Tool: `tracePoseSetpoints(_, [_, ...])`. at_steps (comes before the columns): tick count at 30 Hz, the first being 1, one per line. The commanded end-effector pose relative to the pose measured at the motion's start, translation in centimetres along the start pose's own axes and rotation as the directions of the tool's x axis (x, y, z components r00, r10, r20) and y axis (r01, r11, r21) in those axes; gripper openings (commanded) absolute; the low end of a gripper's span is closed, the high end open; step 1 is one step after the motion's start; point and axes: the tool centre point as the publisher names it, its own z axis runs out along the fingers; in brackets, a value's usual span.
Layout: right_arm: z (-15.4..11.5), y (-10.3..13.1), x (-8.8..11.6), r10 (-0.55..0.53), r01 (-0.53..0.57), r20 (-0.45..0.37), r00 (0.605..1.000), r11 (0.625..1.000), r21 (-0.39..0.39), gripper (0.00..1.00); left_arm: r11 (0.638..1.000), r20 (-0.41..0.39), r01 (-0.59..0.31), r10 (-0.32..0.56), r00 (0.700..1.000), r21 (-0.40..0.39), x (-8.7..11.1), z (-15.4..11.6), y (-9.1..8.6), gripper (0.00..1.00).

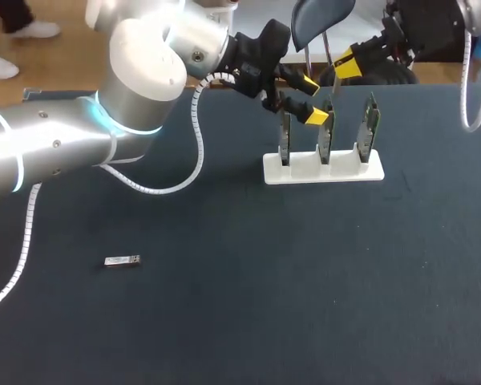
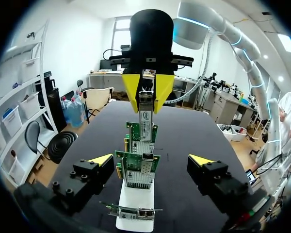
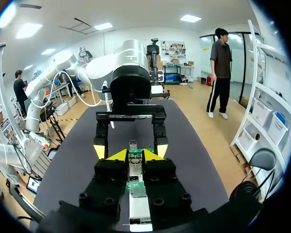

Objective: Pick up the optical module with the left hand, and insert it into the network port with the right hand.

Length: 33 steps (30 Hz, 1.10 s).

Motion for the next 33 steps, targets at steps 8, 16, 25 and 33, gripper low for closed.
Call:
tracePoseSetpoints(8, [0.11,-0.13,0.2,0.003,-0.003,0.003,1.0,1.0,-0.005,0.0,1.0,-0.001,0.0,0.0,1.0,0.002,0.0,0.03,0.1,1.0])
tracePoseSetpoints(16, [0.13,-0.09,0.27,0.007,-0.007,0.011,1.0,1.0,-0.001,0.0,1.0,-0.007,-0.005,0.005,1.0,-0.002,-0.06,-0.03,0.17,1.0])
tracePoseSetpoints(25, [0.02,-0.08,0.26,0.007,-0.007,0.016,1.0,1.0,0.003,0.0,1.0,-0.063,-0.022,0.023,0.998,0.022,-0.15,0.14,0.08,1.0])
tracePoseSetpoints(33, [-0.04,-0.07,0.29,0.007,-0.008,0.019,1.0,1.0,0.007,0.0,0.999,-0.1,-0.023,0.027,0.995,0.036,-0.02,0.32,-0.01,1.0])
